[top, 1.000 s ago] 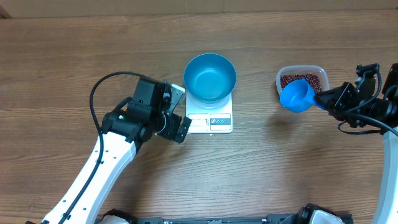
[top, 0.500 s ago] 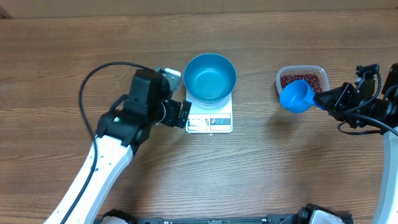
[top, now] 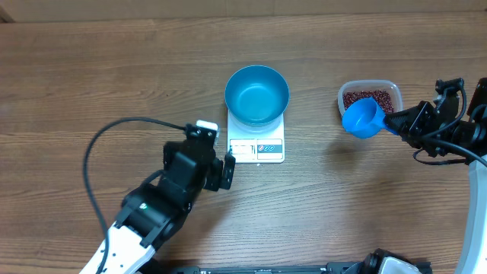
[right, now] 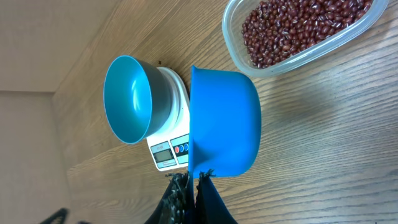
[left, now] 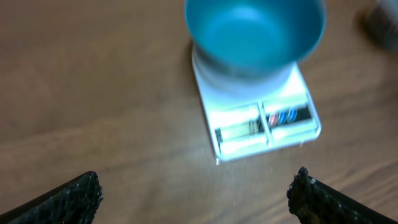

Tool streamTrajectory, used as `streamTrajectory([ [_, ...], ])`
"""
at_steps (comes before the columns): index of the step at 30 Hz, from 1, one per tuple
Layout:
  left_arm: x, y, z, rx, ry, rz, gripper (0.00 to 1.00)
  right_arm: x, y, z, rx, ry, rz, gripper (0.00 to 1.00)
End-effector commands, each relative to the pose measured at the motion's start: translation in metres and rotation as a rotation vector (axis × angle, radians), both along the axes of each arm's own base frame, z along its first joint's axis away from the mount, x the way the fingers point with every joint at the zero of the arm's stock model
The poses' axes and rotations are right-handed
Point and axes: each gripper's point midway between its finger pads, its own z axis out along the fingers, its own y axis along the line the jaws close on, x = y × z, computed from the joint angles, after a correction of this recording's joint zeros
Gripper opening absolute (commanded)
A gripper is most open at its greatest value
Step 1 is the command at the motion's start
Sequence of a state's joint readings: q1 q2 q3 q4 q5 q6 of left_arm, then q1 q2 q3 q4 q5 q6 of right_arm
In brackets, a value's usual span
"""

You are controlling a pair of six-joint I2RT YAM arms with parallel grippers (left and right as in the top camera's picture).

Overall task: Scoop item into bowl and weigh 150g on scale
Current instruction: 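Lower the left gripper toward the scale's front edge, then lower the blue scoop with the right gripper into the bean tub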

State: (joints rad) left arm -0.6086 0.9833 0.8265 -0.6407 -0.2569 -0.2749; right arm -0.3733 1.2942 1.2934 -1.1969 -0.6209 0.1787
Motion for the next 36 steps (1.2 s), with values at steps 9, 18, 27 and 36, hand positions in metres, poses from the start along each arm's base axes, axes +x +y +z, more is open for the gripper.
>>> streamTrajectory([
  [9, -0.016, -0.028, -0.079, 0.103, 0.243, -0.232, 1.0, 0.002, -0.002, 0.013, -0.024, -0.049, 0.006, 0.04],
  [18, -0.003, -0.029, -0.062, 0.059, 0.216, -0.228, 1.0, 0.002, -0.002, 0.013, -0.026, -0.051, 0.008, 0.04],
  [27, -0.004, -0.029, -0.056, 0.068, 0.218, -0.247, 1.0, 0.002, -0.002, 0.013, -0.026, -0.051, 0.008, 0.04],
  [36, -0.004, -0.029, -0.056, 0.071, 0.22, -0.245, 1.0, 0.002, -0.002, 0.013, -0.026, -0.051, 0.009, 0.04],
])
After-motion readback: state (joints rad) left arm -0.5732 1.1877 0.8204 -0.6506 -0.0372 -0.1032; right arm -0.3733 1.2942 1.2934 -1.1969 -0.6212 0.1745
